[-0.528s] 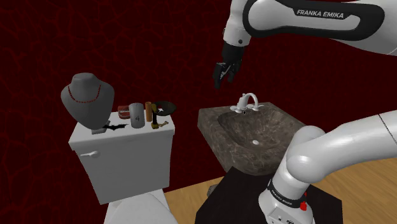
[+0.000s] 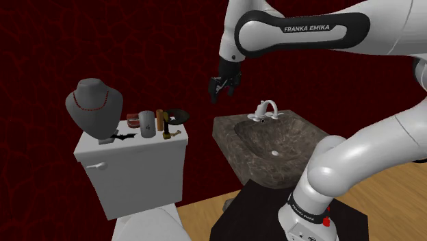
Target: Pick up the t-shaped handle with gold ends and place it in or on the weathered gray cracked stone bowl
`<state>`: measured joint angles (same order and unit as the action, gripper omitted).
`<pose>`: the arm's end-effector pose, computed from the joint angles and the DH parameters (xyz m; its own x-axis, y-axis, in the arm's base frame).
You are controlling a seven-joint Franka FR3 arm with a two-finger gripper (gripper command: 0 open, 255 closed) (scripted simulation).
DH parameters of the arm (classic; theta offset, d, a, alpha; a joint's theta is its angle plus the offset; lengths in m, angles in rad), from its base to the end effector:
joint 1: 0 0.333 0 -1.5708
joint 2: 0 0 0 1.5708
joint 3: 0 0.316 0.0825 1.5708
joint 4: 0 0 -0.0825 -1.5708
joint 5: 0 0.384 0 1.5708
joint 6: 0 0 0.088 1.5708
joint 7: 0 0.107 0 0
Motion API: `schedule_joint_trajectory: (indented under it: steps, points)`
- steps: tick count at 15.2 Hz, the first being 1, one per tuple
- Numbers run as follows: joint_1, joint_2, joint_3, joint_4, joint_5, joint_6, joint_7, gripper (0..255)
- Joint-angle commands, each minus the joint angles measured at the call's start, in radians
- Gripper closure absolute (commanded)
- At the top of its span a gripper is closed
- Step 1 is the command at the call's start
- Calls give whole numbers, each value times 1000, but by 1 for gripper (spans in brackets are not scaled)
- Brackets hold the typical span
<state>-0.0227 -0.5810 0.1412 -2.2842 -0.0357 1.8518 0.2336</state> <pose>0.3877 0.0535 0.5785 0.9795 -0.1167 0.1643 -0.1306 -0.9885 0.0765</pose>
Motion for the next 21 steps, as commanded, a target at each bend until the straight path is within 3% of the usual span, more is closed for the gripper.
schedule_joint_trajectory:
  steps: [1,11,21]
  points:
    - [-6,67,26,16,-1,57,49,0]
    - [-42,420,126,170,-84,268,288,0]
    - [-17,815,143,479,-254,341,529,0]
